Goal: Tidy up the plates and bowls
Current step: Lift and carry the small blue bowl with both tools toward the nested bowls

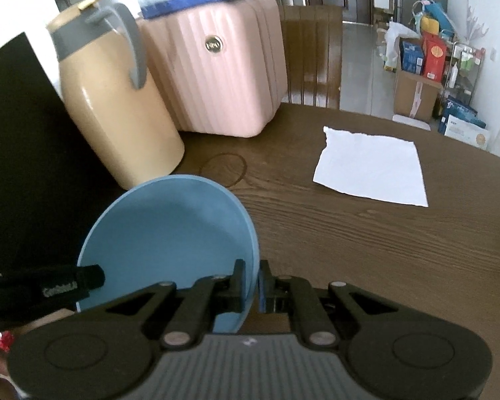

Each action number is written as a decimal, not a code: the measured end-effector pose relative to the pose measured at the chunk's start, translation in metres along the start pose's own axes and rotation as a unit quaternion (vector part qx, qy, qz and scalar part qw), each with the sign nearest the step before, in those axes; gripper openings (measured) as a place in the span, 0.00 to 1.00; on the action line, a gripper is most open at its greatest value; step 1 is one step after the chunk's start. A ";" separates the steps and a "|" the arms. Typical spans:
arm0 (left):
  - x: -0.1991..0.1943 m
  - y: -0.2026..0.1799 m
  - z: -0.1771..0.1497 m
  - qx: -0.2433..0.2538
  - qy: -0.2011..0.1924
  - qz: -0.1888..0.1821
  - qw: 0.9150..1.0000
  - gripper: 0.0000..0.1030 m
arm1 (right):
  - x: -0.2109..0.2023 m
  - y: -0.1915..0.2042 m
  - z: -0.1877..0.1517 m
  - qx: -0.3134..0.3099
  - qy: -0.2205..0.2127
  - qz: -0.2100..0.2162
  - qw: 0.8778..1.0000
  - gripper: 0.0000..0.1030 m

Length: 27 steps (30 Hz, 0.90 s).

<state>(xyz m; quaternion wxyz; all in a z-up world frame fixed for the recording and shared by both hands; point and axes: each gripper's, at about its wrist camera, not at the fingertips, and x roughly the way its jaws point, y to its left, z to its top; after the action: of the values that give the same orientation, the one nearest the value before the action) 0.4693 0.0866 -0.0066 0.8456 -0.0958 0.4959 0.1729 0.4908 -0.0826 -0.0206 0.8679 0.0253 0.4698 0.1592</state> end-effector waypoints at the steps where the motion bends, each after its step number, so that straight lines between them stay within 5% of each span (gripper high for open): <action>1: -0.005 0.001 -0.003 -0.001 -0.003 -0.001 1.000 0.08 | -0.005 0.001 -0.002 -0.002 -0.003 -0.001 1.000 0.07; 27: -0.140 0.062 -0.086 -0.035 -0.071 0.002 0.997 0.08 | -0.137 0.047 -0.072 -0.041 -0.071 0.024 0.996 0.07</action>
<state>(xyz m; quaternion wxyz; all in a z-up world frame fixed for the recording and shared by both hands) 0.3130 0.0872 0.0736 0.8744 -0.1118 0.4288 0.1975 0.3498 -0.0867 0.0589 0.8953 0.0120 0.3996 0.1965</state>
